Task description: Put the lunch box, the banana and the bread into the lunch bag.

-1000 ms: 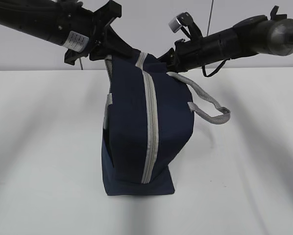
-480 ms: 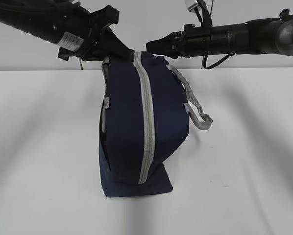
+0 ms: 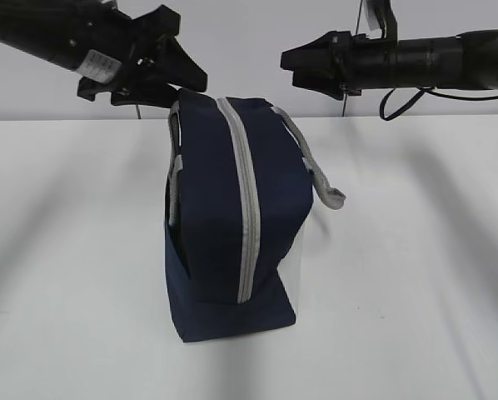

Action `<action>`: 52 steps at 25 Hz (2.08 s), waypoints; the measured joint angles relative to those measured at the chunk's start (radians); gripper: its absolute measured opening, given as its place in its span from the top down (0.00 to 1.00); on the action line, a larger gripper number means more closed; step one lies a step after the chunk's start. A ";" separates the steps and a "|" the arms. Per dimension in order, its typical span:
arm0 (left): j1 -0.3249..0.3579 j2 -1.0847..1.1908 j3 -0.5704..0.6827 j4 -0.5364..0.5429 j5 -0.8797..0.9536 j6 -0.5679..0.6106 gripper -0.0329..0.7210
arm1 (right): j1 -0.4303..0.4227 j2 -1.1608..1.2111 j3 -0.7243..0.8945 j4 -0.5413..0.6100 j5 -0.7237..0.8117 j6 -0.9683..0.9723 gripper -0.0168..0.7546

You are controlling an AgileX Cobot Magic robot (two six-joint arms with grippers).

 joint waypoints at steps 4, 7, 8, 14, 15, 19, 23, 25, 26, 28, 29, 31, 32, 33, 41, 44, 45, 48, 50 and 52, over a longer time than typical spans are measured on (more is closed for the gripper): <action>0.037 -0.042 0.000 0.137 0.001 -0.112 0.43 | -0.034 -0.012 0.000 -0.083 0.000 0.165 0.34; 0.039 -0.073 0.000 0.317 0.017 -0.233 0.43 | -0.032 -0.056 0.000 -0.258 0.003 0.279 0.34; 0.039 -0.083 0.000 0.360 0.027 -0.266 0.43 | -0.027 -0.071 0.000 -0.321 0.008 0.329 0.34; 0.039 -0.130 0.000 0.562 0.120 -0.425 0.43 | -0.005 -0.180 0.000 -0.650 0.027 0.662 0.34; 0.039 -0.138 0.000 0.586 0.136 -0.444 0.43 | 0.000 -0.196 0.000 -0.711 0.029 0.715 0.34; 0.039 -0.185 0.016 0.678 0.178 -0.515 0.43 | 0.048 -0.259 0.000 -0.918 0.040 0.877 0.34; 0.039 -0.262 0.098 0.750 0.186 -0.562 0.43 | 0.128 -0.317 0.007 -1.096 0.046 0.986 0.34; 0.039 -0.307 0.151 0.769 0.190 -0.567 0.43 | 0.169 -0.354 0.028 -1.160 0.046 1.014 0.34; 0.039 -0.335 0.181 0.777 0.192 -0.567 0.43 | 0.185 -0.377 0.044 -1.187 0.048 1.024 0.34; 0.038 -0.393 0.233 0.792 0.199 -0.567 0.43 | 0.221 -0.425 0.087 -1.235 0.048 1.038 0.34; 0.038 -0.420 0.260 0.796 0.202 -0.567 0.43 | 0.235 -0.454 0.110 -1.256 0.048 1.045 0.34; 0.038 -0.485 0.305 0.804 0.206 -0.567 0.43 | 0.259 -0.518 0.175 -1.283 0.048 1.054 0.34; 0.038 -0.514 0.327 0.807 0.206 -0.567 0.43 | 0.267 -0.547 0.204 -1.290 0.050 1.055 0.34; 0.038 -0.549 0.348 0.810 0.206 -0.567 0.43 | 0.273 -0.582 0.242 -1.294 0.050 1.055 0.34; 0.038 -0.811 0.497 0.847 0.234 -0.567 0.43 | 0.276 -0.912 0.597 -1.336 0.008 1.060 0.34; 0.038 -0.905 0.554 0.851 0.275 -0.567 0.43 | 0.276 -1.048 0.743 -1.353 -0.038 1.060 0.34; 0.038 -0.942 0.574 0.855 0.288 -0.567 0.43 | 0.276 -1.098 0.793 -1.360 -0.052 1.060 0.34; 0.037 -1.053 0.630 0.857 0.326 -0.569 0.43 | 0.276 -1.248 0.927 -1.369 -0.097 1.060 0.34; 0.037 -1.126 0.666 0.857 0.345 -0.571 0.43 | 0.276 -1.344 1.001 -1.370 -0.109 1.060 0.34; 0.037 -1.203 0.704 0.857 0.358 -0.574 0.43 | 0.276 -1.444 1.068 -1.376 -0.113 1.060 0.34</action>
